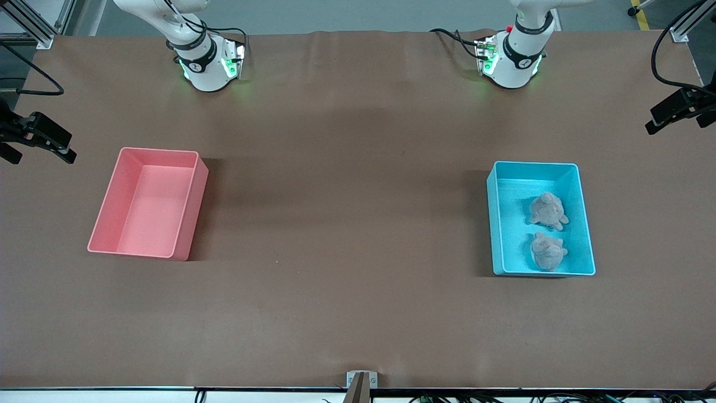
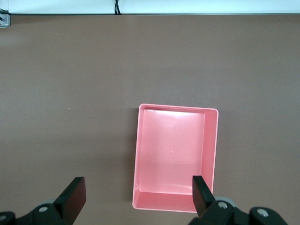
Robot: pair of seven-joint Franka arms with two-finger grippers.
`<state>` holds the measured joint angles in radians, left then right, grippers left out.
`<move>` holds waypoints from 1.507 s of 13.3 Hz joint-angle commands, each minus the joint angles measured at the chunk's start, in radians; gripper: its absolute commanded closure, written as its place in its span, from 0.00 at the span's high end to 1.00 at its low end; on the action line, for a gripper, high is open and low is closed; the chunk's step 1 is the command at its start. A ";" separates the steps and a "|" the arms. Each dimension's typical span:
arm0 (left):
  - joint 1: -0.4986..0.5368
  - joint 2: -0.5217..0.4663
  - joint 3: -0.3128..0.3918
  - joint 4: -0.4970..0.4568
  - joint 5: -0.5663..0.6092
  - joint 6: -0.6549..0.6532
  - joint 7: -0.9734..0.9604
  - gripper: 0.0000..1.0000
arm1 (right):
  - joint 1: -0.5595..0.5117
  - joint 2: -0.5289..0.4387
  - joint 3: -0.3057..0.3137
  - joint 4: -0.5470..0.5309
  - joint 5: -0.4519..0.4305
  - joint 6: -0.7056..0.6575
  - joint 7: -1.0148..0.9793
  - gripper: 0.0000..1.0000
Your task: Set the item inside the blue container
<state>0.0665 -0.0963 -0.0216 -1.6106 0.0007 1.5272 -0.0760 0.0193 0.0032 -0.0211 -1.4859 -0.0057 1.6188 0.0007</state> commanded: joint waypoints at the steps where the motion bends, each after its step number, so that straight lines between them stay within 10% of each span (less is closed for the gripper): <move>1: -0.083 0.006 0.089 0.009 -0.011 -0.033 0.030 1.00 | -0.010 0.004 0.010 0.012 -0.013 -0.002 -0.008 1.00; 20: -0.106 0.038 -0.003 0.044 -0.019 -0.044 0.042 1.00 | -0.010 0.004 0.010 0.012 -0.013 -0.004 -0.008 1.00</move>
<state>-0.0401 -0.0690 -0.0151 -1.5939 -0.0031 1.4992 -0.0378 0.0193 0.0032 -0.0209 -1.4858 -0.0057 1.6189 0.0007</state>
